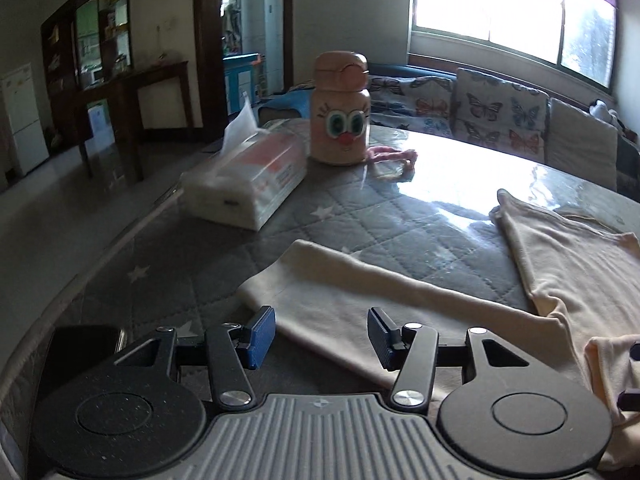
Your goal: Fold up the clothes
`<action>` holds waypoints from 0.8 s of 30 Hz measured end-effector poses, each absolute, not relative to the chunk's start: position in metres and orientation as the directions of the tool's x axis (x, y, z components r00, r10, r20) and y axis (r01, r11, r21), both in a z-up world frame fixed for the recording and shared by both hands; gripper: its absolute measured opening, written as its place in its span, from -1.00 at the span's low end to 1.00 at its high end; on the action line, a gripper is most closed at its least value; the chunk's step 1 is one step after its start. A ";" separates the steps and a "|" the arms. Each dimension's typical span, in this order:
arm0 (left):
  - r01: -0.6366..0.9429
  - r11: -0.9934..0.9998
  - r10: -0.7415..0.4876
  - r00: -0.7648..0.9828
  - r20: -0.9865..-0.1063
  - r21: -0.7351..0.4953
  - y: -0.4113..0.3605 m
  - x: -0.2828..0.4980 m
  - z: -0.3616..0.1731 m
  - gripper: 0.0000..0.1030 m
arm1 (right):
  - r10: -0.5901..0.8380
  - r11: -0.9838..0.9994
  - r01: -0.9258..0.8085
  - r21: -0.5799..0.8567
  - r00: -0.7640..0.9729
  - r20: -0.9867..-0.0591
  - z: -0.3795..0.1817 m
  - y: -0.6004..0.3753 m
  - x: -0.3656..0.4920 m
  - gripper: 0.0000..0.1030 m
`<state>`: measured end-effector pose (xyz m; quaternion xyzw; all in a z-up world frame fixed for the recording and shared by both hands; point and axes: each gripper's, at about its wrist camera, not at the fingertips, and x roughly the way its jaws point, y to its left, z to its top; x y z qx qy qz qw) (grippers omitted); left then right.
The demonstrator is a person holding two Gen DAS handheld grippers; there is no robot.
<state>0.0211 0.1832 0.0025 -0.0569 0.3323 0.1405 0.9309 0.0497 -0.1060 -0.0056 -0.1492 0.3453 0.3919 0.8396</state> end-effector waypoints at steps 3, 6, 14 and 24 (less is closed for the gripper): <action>-0.314 0.949 0.223 0.734 -0.641 -0.029 0.187 0.022 0.000 0.05 | 0.576 0.644 -0.764 0.036 0.454 -0.680 0.000 -0.100 0.054 0.03; -0.337 0.941 0.234 0.730 -0.642 -0.039 0.190 0.025 -0.002 0.05 | 0.589 0.634 -0.768 0.085 0.409 -0.697 -0.008 -0.092 0.062 0.05; -0.409 0.906 0.245 0.714 -0.656 -0.107 0.209 0.036 -0.009 -0.15 | 0.594 0.624 -0.780 0.046 0.435 -0.677 0.003 -0.097 0.047 0.08; -0.443 0.886 0.266 0.728 -0.632 -0.136 0.209 0.042 -0.002 -0.94 | 0.585 0.675 -0.736 0.049 0.494 -0.643 0.021 -0.133 0.029 0.08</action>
